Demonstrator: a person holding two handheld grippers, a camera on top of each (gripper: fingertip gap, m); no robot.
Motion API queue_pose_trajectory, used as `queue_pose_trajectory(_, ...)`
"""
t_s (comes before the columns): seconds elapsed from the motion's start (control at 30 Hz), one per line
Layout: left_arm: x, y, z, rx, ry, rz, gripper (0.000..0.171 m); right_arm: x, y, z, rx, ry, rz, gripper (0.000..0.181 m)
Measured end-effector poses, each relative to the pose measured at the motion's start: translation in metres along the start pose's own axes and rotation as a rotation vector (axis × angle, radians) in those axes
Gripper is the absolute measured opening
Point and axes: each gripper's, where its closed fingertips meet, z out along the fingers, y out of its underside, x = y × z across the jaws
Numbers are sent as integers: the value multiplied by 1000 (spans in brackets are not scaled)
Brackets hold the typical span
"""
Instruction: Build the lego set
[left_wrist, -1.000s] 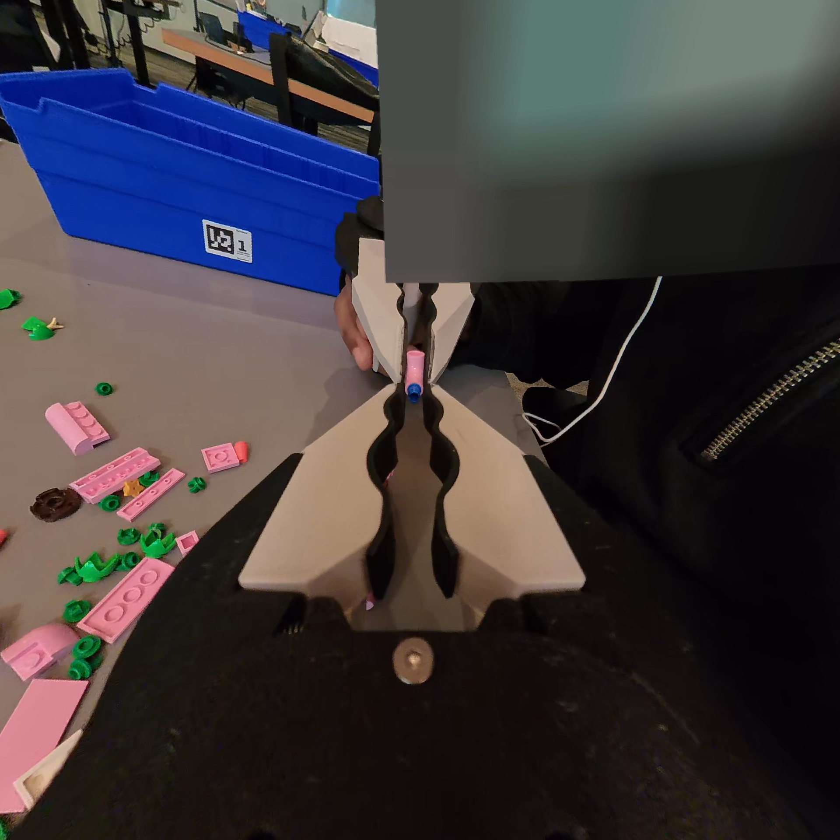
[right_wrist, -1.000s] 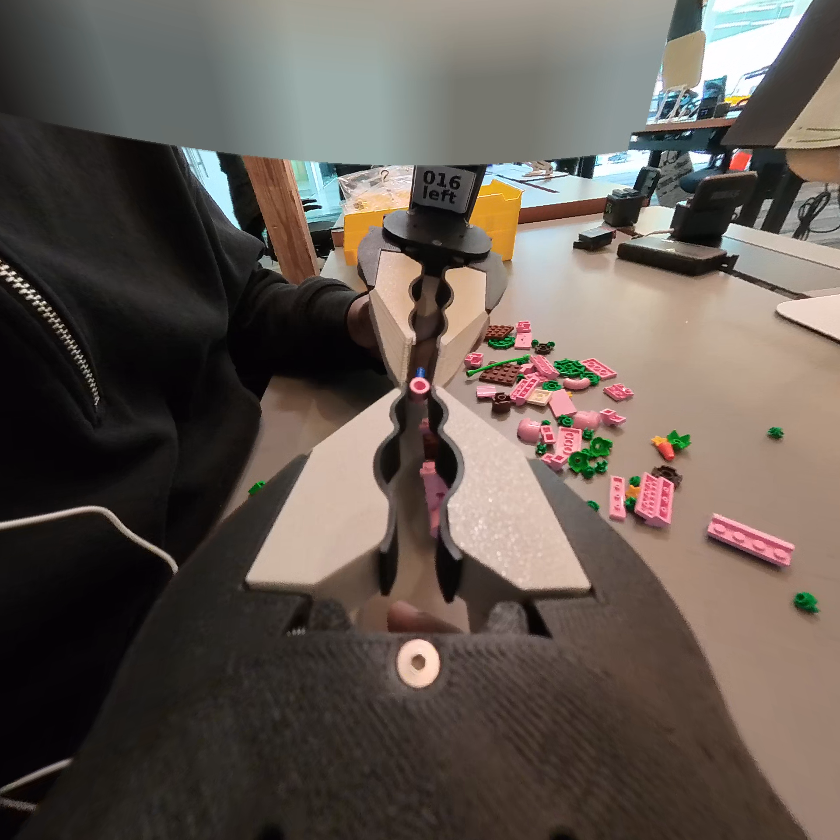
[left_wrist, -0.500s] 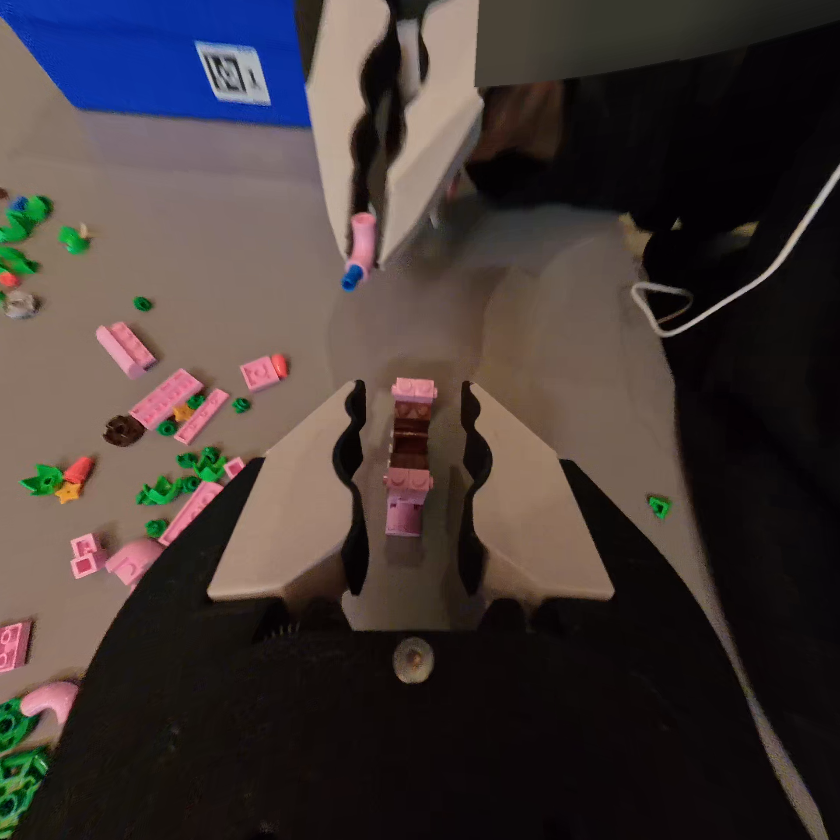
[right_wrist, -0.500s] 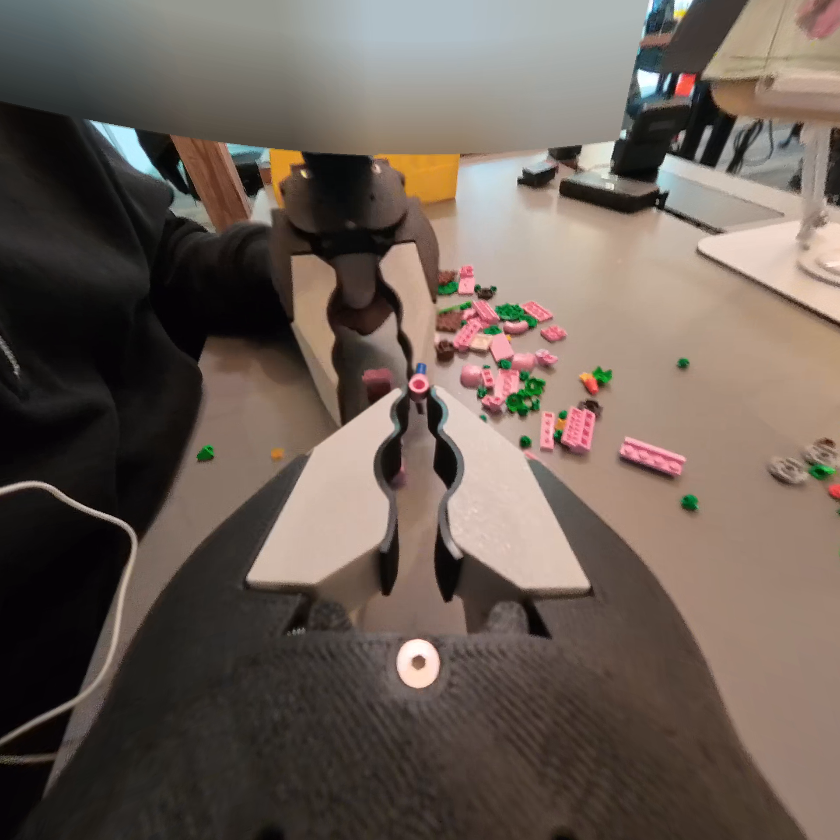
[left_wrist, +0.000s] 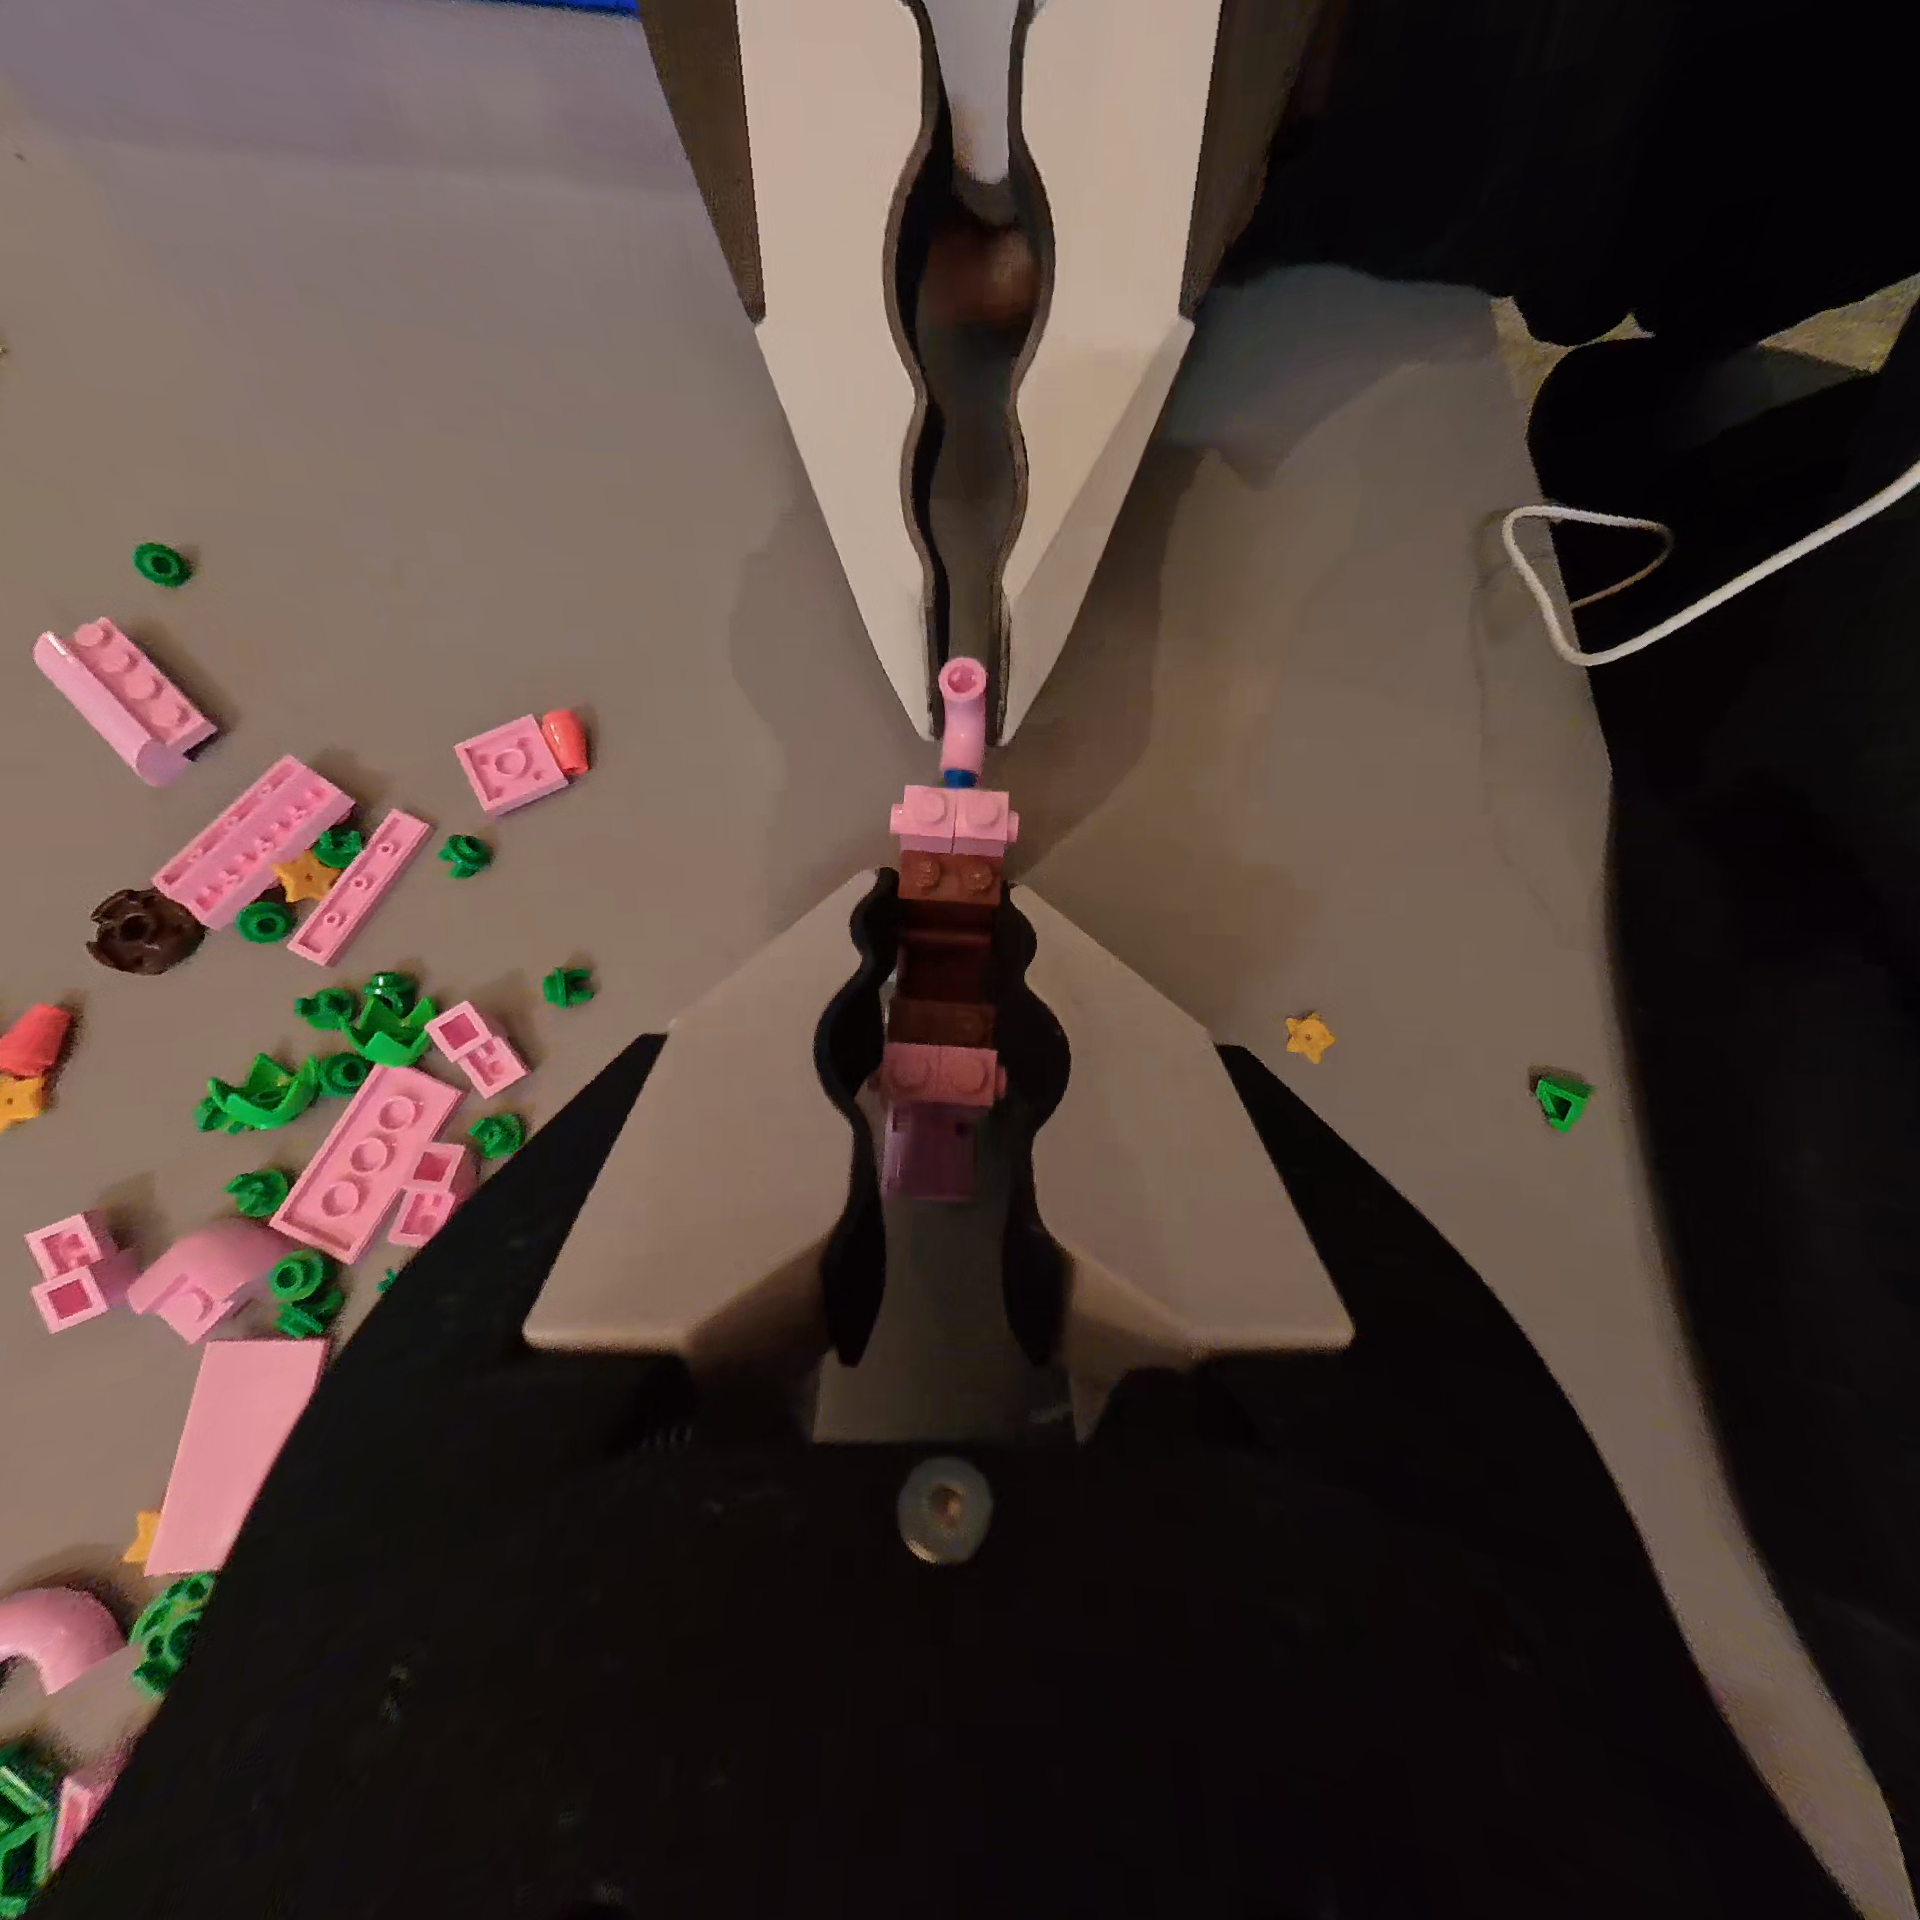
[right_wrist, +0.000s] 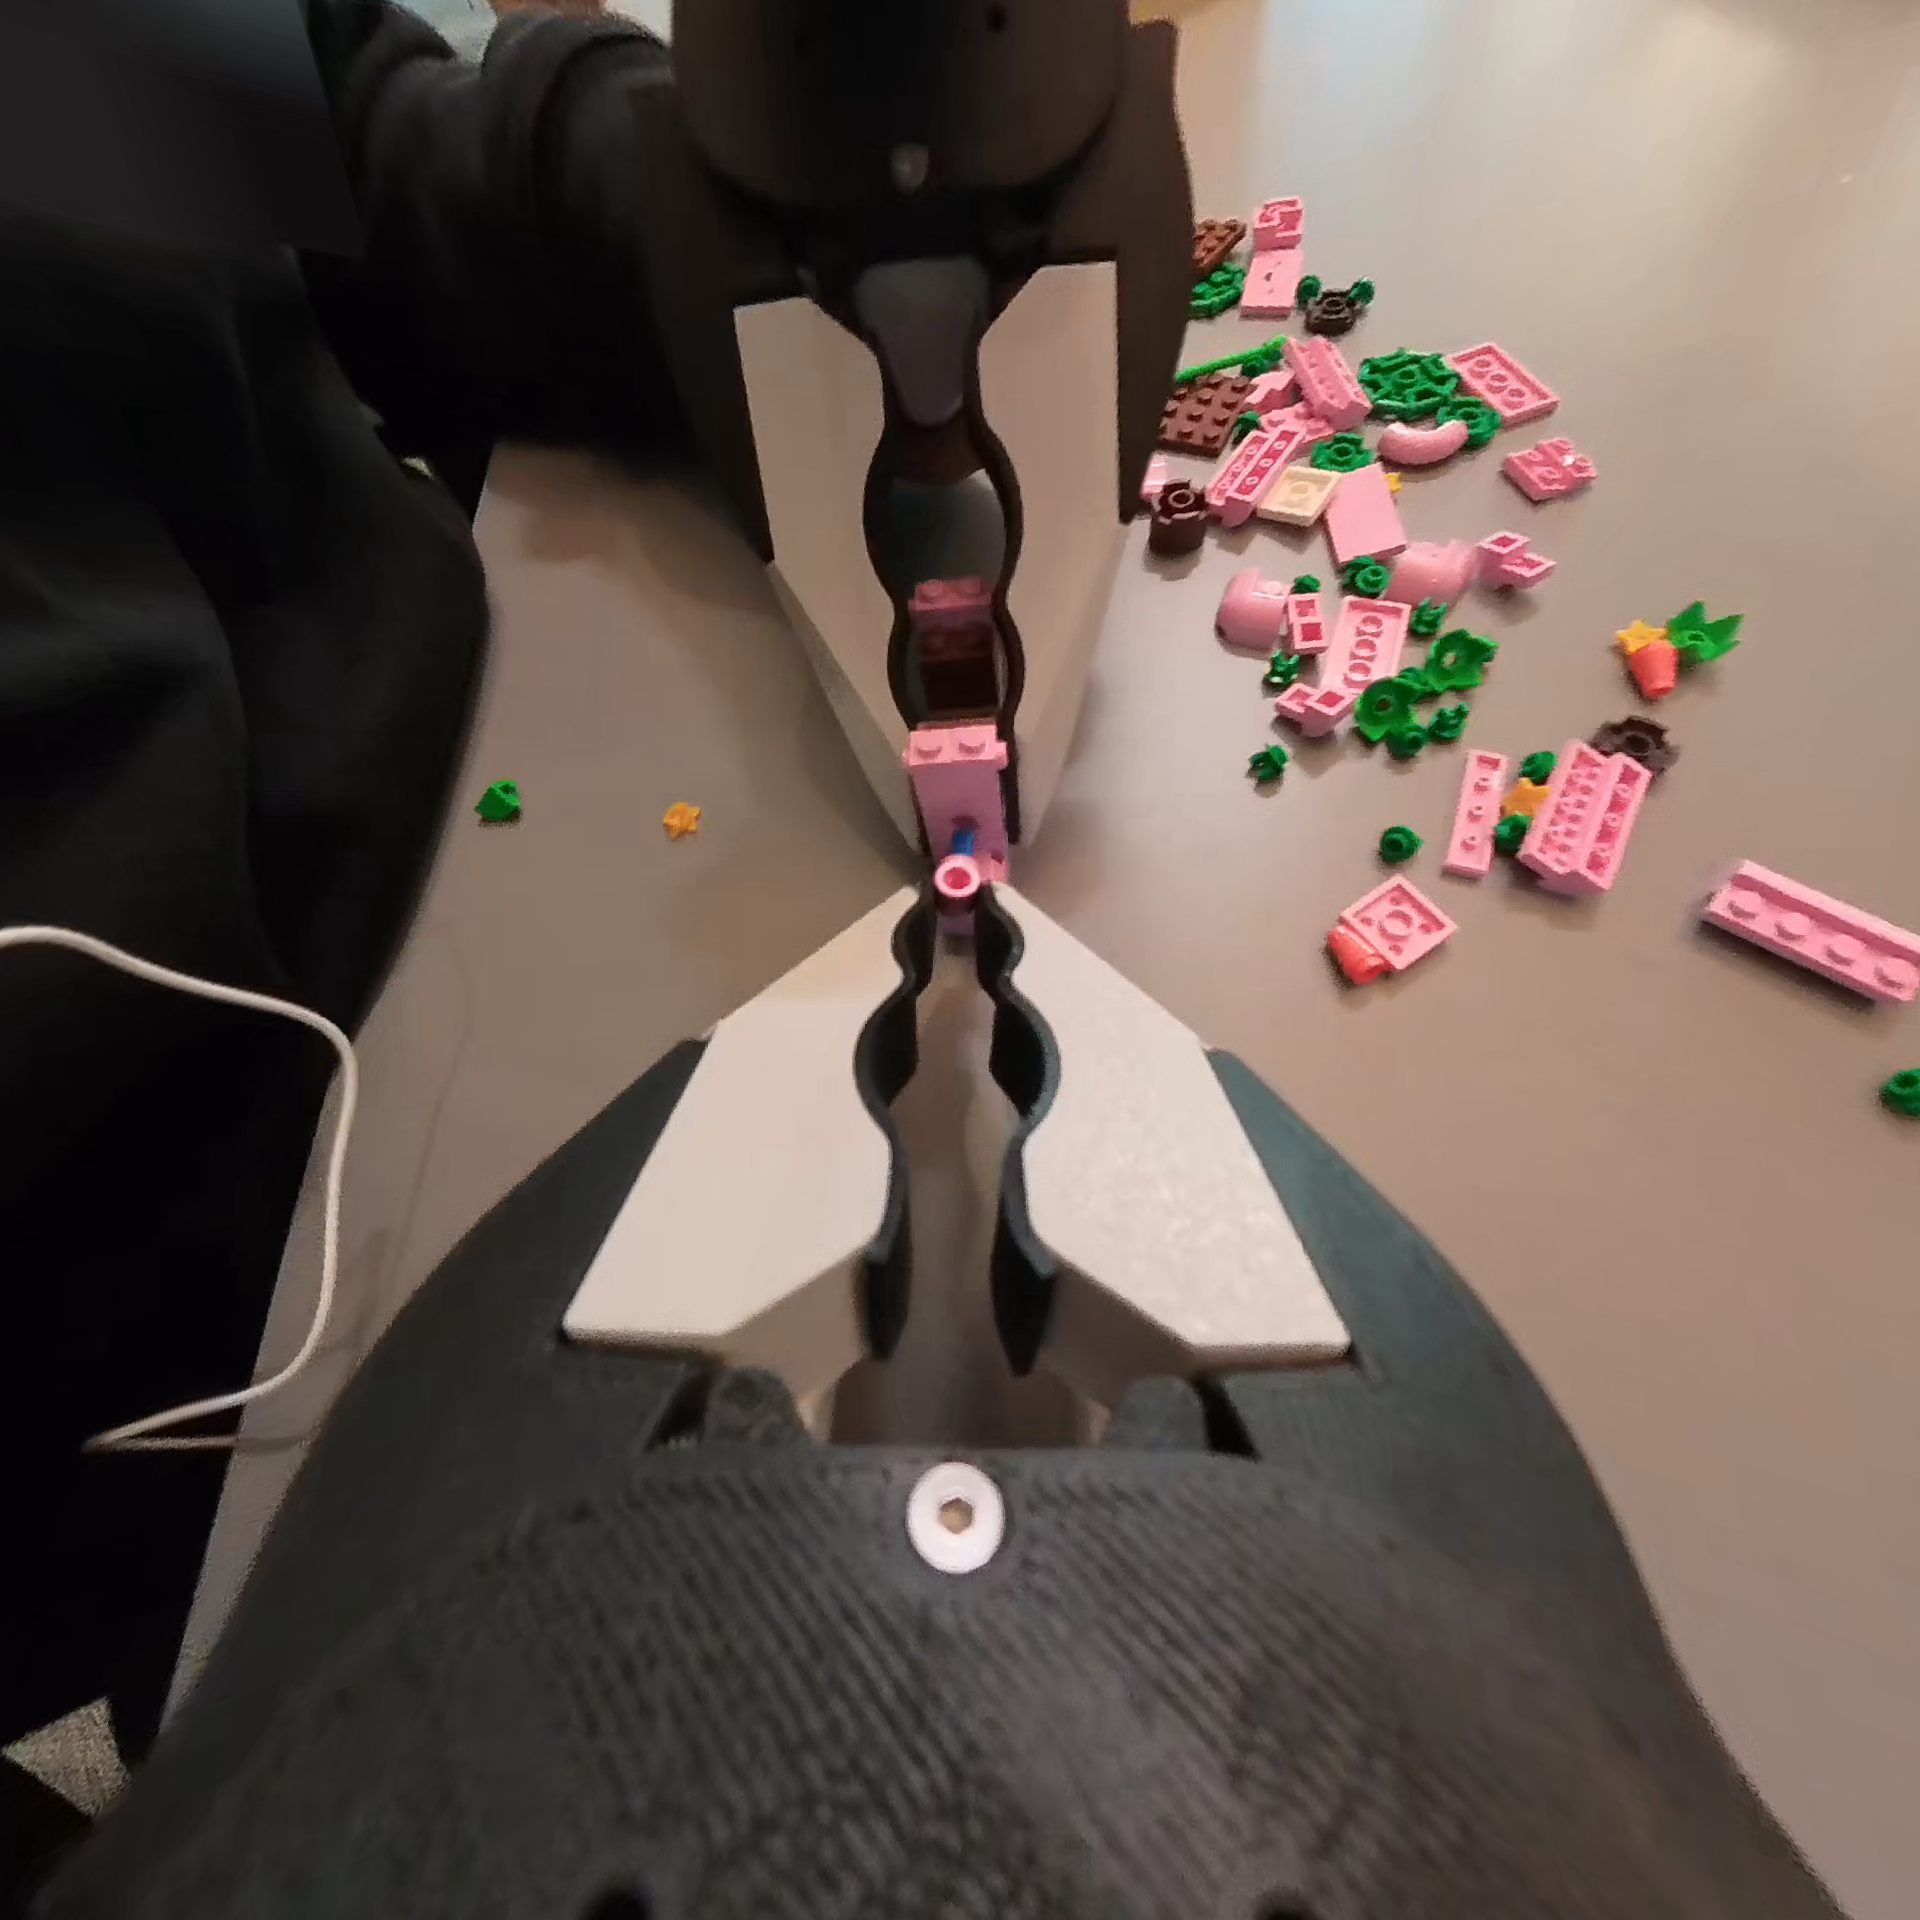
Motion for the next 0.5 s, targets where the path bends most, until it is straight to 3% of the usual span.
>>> queue_pose_trajectory(0.5,0,-1,-1,22,29,-13,13,0,-2,4,0,27,-46,6)
